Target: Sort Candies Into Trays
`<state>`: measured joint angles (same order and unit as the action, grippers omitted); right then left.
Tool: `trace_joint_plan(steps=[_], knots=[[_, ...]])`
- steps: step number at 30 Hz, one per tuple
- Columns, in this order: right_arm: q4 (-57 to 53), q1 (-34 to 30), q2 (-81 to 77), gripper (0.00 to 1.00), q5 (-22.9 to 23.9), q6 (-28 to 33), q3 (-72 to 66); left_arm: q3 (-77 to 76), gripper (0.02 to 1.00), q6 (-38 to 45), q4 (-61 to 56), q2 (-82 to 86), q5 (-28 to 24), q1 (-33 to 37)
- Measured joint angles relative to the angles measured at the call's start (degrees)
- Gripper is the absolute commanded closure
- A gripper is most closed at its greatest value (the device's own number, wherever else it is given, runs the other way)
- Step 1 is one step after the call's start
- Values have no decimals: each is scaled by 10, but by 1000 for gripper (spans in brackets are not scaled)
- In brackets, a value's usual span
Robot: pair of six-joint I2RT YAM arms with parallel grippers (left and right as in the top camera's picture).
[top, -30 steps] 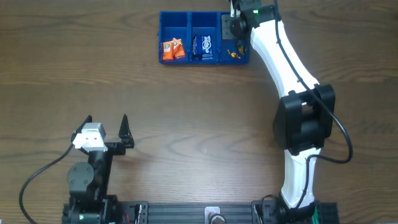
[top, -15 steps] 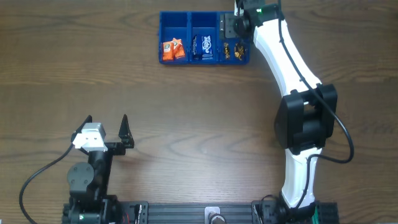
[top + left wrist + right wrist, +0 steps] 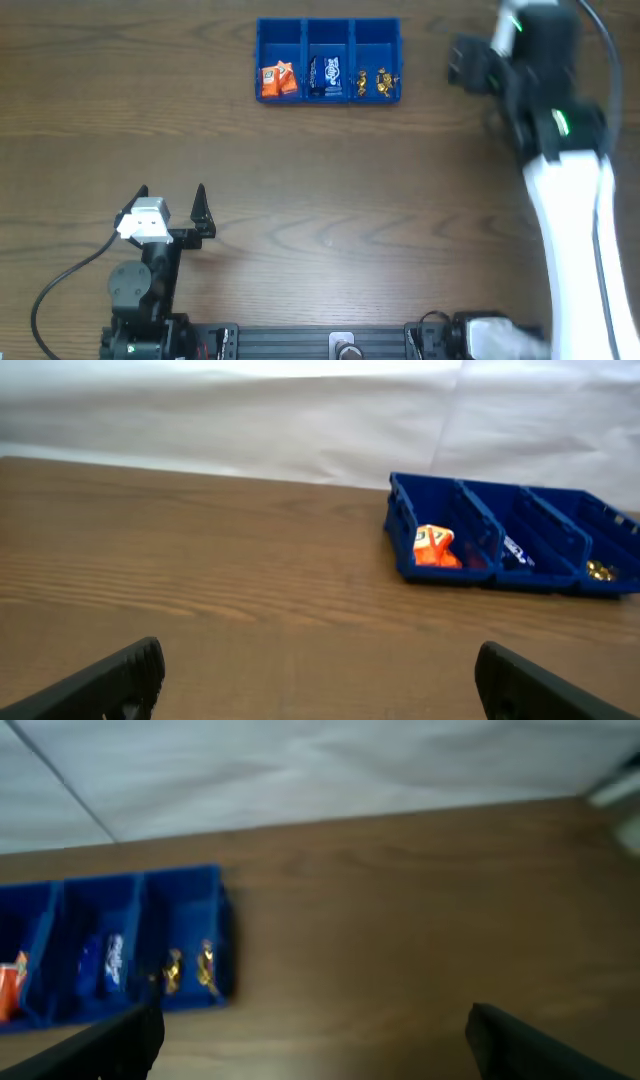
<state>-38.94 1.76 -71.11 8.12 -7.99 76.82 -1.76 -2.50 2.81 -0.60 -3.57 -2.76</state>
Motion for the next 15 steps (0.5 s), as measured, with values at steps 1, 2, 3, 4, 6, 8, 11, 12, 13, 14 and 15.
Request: trace_joint_plan(steps=[1,2,3,4,6,8,11,12,13,14,15], knots=[[12,-9,56,1,-5,4,-54,0,20,0,0,0,0,0],[31,-23,119,1,-12,9,-117,0,20,0,0,0,0,0],[53,-38,182,1,-19,11,-182,0,20,0,0,0,0,0],[67,-47,235,1,-20,12,-234,0,20,0,-1,0,0,0],[94,-43,431,1,-40,16,-384,0,23,0,0,0,0,0],[103,-42,520,1,-56,17,-442,0,20,0,0,0,0,0],[151,-41,655,1,-89,17,-542,0,20,0,0,0,0,0],[170,-41,678,1,-104,17,-564,0,20,0,0,0,0,0],[192,-41,692,1,-123,17,-583,0,20,0,0,0,0,0],[217,-41,700,1,-140,17,-597,0,20,0,0,0,0,0],[240,-40,702,1,-158,17,-612,0,20,0,0,0,0,0]])
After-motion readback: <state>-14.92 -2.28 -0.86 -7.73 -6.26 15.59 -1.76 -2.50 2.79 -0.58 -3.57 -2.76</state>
